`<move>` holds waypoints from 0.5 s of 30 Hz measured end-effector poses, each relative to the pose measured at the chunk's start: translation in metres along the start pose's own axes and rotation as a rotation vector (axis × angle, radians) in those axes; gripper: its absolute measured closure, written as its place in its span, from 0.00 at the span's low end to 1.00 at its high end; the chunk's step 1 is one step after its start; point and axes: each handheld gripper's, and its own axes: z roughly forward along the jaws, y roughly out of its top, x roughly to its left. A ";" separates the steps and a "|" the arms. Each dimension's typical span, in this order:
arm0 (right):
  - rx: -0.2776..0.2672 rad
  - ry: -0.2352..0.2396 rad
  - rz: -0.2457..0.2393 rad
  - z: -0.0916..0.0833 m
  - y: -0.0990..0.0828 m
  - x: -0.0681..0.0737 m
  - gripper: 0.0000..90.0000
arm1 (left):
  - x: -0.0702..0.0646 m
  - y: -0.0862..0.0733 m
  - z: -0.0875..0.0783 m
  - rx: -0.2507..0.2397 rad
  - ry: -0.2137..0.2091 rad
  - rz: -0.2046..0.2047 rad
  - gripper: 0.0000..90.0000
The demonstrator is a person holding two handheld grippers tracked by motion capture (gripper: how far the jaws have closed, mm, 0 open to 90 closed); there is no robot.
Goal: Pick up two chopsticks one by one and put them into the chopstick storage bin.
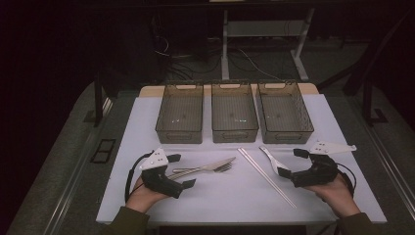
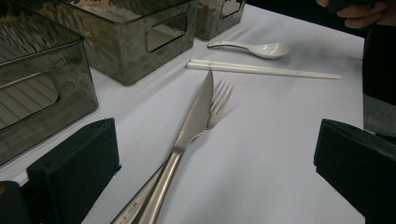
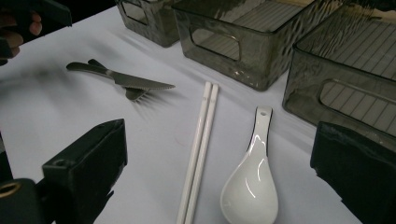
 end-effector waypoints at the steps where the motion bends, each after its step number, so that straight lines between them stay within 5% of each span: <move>1: -0.001 0.001 -0.001 0.000 0.001 0.000 0.04 | 0.000 0.000 0.000 0.000 0.000 0.000 0.00; 15: 0.019 0.009 -0.006 0.017 0.013 -0.004 0.04 | 0.001 -0.001 0.000 -0.009 -0.001 -0.001 0.00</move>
